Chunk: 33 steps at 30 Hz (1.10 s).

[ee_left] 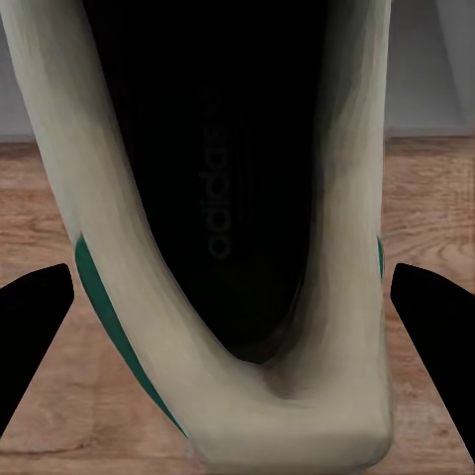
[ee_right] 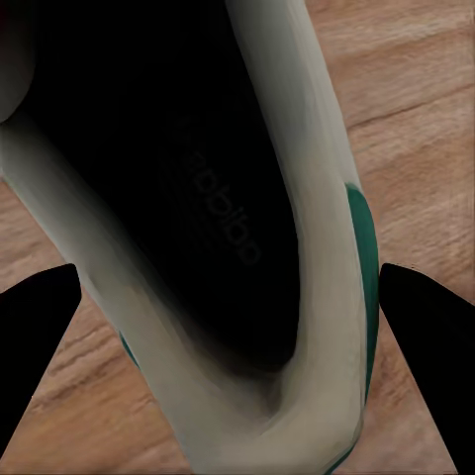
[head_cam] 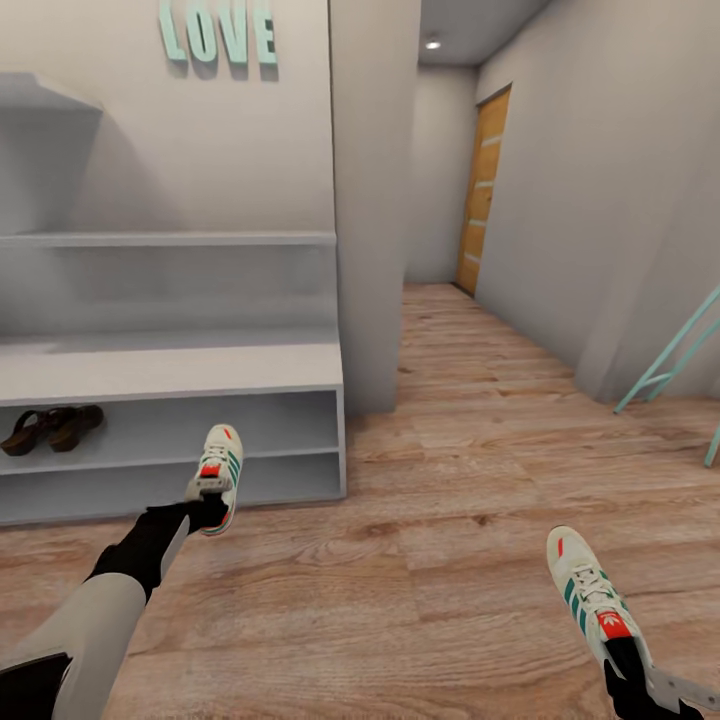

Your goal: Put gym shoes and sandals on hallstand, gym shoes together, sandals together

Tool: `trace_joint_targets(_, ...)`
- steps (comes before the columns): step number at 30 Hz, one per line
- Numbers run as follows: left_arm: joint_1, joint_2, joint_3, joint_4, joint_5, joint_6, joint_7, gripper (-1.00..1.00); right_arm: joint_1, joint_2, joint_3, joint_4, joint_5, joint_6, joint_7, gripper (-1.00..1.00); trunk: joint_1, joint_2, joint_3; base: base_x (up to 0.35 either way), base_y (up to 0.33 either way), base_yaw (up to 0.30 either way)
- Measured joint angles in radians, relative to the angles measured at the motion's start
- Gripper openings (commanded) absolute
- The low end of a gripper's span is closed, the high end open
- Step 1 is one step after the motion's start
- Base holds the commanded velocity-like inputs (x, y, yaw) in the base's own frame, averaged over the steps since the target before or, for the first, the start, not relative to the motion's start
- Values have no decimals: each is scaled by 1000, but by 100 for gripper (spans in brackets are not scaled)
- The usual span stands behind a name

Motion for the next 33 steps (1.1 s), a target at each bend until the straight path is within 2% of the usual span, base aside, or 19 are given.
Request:
trace_joint_targets(7,-6,-1,0,-10,-1,-39,9,-100,0,0,1,0,0,0,0,-100,3,-2,-38,0,0,0)
trace_joint_targets(8,-9,-2,0,-11,0,-83,25,-100,0,0,1,0,0,0,0,-100,4,-2,-43,0,0,0)
trace_joint_targets(15,-13,-18,1,-12,0,-82,56,-100,0,0,1,0,0,0,0,-100,7,-4,-82,0,0,0)
trace_joint_targets(29,-2,-23,0,-11,-1,-82,57,-100,0,0,1,0,0,0,0,-100,7,-4,-87,3,0,0)
trace_joint_targets(33,-2,-23,0,-11,-1,-82,54,-100,0,0,1,0,0,0,0,-100,6,-4,-87,162,0,0)
